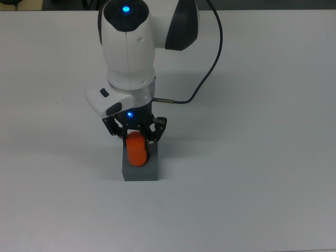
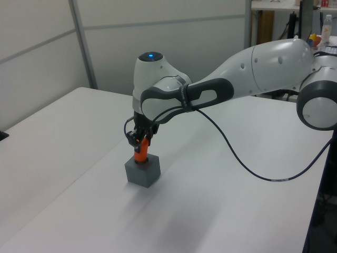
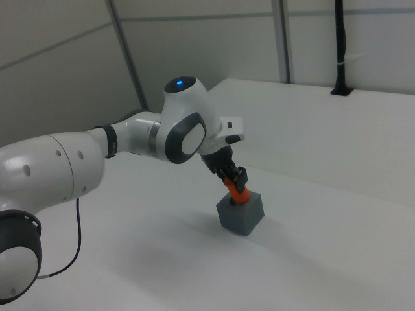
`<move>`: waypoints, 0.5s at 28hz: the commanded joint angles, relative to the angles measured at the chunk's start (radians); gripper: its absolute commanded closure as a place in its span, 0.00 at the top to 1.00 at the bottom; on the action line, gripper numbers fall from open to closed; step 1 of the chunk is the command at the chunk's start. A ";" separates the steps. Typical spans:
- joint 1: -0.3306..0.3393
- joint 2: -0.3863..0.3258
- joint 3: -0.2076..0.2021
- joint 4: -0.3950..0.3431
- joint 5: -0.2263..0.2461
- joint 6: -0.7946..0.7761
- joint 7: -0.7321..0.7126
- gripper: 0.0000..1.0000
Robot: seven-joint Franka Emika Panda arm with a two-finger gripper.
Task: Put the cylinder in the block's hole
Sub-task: 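Lower the orange cylinder into the hole of the grey block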
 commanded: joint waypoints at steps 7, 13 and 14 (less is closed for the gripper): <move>0.010 -0.003 0.001 -0.006 0.010 -0.104 0.006 0.14; 0.010 -0.002 0.001 -0.011 0.010 -0.104 0.011 0.55; 0.010 -0.002 0.001 -0.010 0.011 -0.103 0.011 0.64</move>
